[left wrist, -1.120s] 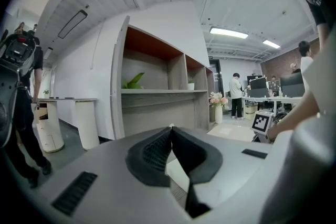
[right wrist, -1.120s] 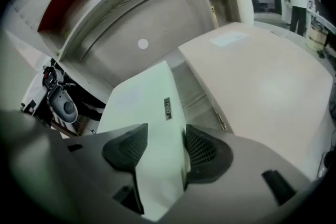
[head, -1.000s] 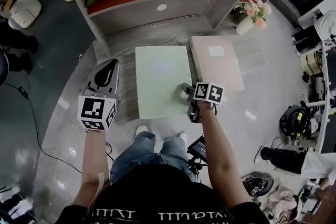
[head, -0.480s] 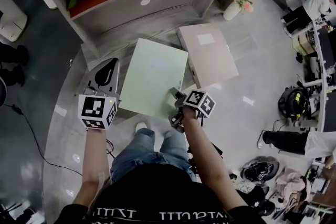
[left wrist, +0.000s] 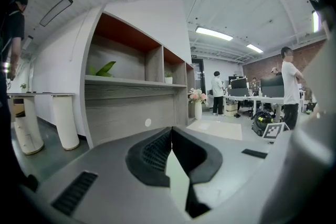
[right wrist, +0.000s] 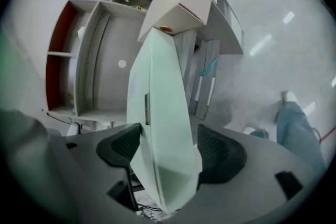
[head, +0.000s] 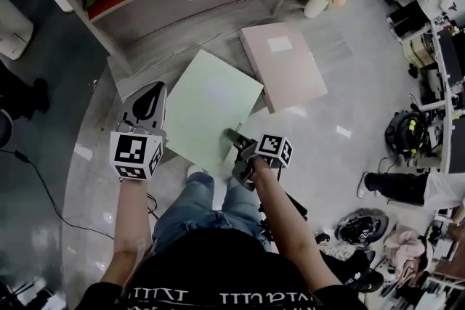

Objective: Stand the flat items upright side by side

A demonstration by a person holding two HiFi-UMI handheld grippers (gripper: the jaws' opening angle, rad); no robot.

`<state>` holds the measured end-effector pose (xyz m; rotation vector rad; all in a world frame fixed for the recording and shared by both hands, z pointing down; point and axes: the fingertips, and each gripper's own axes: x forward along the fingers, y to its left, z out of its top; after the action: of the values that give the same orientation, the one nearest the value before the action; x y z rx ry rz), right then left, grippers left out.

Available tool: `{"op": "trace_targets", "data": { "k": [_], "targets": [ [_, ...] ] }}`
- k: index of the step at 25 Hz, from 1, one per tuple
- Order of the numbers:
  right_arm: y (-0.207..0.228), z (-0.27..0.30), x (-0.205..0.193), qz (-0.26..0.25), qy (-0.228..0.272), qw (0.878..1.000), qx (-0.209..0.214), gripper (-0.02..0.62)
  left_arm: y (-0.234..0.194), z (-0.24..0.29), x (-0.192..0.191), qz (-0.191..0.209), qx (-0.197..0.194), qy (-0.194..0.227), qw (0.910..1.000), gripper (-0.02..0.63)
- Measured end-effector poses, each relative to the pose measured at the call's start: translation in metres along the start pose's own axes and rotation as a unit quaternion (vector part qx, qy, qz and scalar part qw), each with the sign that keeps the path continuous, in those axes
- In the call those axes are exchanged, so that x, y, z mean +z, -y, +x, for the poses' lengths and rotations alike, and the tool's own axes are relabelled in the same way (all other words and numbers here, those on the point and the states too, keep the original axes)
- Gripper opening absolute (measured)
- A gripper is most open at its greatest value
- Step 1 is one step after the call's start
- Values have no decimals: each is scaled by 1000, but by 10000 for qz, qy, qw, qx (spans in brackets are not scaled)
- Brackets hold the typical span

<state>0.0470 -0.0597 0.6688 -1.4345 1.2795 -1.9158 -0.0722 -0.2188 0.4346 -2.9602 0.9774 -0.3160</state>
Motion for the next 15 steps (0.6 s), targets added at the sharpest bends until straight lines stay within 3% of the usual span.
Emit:
{"op": "trace_targets", "data": {
  "k": [3,5,10,15],
  "targets": [
    [0,9,-5,310,14,9971,691,342,1,-7,-4,1,10,-55,10000,14],
    [-2,11,-8,177,-31,9965,816,342,0,-10,-6,-16,25,-79,10000,15],
    [-13,5,-5,-211,-388,9984,352,310,-6,-11,-4,-100,110,-38,9999,14],
    [-36,-10,20,-1047,-789,9906,-384,307,-6,-12,4,-38,55,62,10000,14]
  ]
}}
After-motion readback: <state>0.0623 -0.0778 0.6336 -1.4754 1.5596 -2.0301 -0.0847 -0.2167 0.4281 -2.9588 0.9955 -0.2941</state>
